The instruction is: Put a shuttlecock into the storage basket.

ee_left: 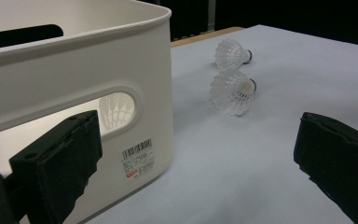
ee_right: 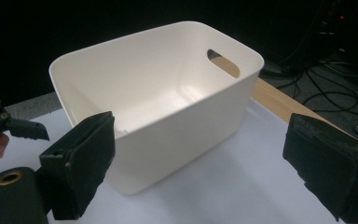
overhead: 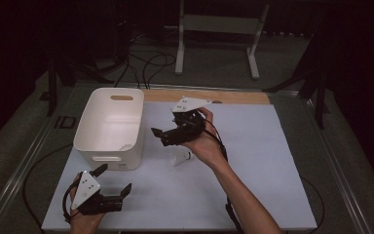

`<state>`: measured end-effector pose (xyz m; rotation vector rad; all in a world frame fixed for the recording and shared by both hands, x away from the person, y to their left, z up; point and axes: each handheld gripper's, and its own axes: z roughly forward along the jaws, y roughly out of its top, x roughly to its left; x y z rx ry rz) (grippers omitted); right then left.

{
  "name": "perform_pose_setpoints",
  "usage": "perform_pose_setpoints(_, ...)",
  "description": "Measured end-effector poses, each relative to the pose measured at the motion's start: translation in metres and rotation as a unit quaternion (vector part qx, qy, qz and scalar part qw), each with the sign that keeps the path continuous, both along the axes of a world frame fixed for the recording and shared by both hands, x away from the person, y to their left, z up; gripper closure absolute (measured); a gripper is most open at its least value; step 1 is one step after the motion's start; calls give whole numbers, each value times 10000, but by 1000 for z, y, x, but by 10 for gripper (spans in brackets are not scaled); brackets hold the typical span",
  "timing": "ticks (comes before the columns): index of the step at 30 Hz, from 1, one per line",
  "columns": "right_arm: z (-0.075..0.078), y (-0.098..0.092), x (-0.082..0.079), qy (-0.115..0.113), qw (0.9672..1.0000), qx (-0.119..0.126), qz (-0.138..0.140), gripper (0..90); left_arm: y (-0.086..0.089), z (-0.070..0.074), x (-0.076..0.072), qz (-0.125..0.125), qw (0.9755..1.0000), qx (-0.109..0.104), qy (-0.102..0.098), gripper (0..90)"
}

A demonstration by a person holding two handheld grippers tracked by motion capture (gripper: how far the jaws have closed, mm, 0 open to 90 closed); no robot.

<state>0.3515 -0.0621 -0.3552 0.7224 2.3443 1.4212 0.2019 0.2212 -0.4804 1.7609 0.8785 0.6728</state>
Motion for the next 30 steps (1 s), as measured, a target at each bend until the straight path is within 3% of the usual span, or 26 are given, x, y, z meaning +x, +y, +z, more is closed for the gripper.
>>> perform_pose_setpoints(13,-8,-31,-15,-47,9997,139,-171,92,0,0,1,9,10000,-10,7,14)
perform_pose_setpoints(30,-30,-80,-39,-137,9977,338,-564,93,0,2,2,42,10000,-79,1,14)
